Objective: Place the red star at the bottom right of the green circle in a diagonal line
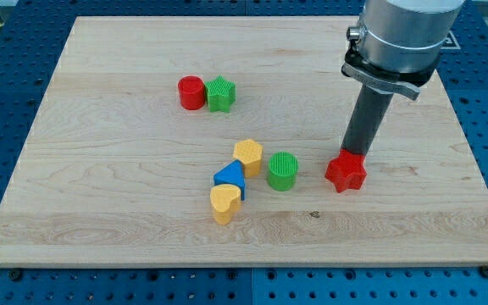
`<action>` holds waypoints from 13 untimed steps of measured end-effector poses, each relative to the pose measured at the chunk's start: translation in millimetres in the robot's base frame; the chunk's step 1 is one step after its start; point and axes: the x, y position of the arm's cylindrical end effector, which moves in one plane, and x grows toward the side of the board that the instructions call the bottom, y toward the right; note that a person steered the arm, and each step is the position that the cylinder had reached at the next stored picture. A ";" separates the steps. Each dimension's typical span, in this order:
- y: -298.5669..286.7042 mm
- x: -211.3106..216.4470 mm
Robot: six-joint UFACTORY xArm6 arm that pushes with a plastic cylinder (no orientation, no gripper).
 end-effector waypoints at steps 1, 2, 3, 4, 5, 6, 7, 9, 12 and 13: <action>0.0 9.4; 0.0 21.3; -6.2 21.4; -20.4 21.4; -23.2 15.8; -1.8 -1.9; 22.7 3.0; -4.8 28.0; -31.7 16.7; -6.5 12.9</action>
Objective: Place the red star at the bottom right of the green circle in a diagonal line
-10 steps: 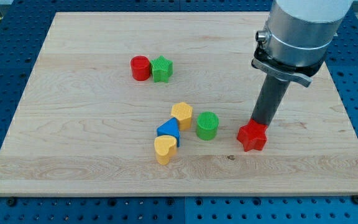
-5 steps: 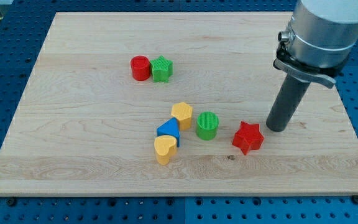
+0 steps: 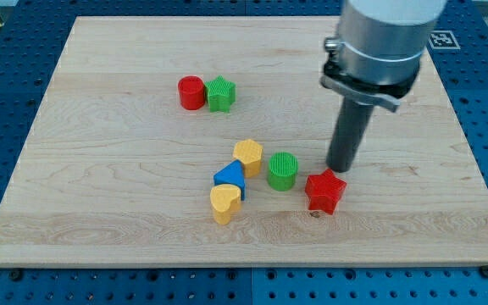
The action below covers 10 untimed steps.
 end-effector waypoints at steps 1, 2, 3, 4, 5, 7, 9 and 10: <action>16.7 13.1; 32.0 27.7; 40.9 51.6; 20.3 63.3; 14.9 63.3; 0.5 63.3; -12.5 64.2; -18.7 62.0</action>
